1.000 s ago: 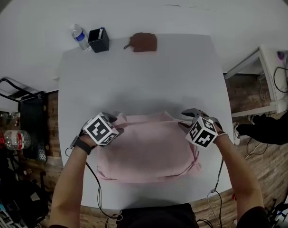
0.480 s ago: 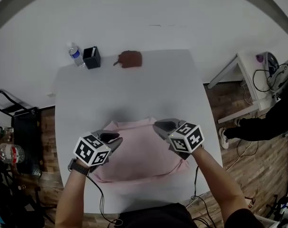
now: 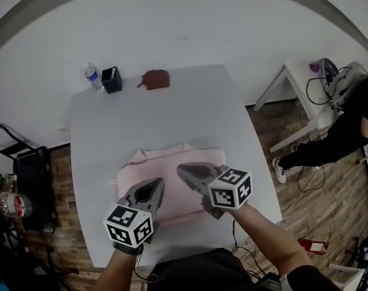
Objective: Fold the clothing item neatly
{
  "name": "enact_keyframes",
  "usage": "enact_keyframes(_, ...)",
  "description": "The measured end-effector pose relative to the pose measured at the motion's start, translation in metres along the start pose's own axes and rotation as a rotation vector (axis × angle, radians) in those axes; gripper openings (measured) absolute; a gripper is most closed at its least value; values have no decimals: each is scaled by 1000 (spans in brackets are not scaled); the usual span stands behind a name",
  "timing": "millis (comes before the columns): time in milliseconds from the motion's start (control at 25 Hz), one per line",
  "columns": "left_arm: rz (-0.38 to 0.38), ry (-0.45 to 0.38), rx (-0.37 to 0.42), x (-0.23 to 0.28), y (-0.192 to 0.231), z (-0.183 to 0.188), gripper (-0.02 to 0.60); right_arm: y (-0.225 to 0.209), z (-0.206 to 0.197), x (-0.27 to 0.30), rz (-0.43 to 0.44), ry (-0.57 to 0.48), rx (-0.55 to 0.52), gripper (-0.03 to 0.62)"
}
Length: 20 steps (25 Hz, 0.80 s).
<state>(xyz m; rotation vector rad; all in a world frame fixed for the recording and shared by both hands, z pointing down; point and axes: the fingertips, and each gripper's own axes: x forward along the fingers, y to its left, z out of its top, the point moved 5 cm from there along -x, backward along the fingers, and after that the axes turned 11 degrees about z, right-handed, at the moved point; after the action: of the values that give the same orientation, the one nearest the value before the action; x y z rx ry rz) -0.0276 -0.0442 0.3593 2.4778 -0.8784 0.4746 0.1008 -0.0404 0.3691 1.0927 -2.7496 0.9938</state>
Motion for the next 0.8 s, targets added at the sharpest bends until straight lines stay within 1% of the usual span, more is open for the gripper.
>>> enact_keyframes(160, 110, -162, -27, -35, -21, 5, 5, 42, 1, -12, -16, -57, -67, 15)
enact_keyframes(200, 123, -191, -36, -41, -25, 5, 5, 50, 1, -14, -23, -69, -86, 14)
enact_keyframes(280, 124, -226, -44, -49, -35, 1, 5, 64, -1, -17, -36, -84, -124, 14)
enact_keyframes(400, 118, -236, -27, -58, -45, -6, 5, 74, -10, -16, -42, -82, -135, 14)
enact_keyframes(600, 112, -218, -15, -61, -49, -18, 5, 75, -28, -16, -44, -51, -111, 14)
enact_keyframes(800, 120, -208, -15, -61, -50, -23, 5, 73, -33, -19, -44, -42, -106, 12)
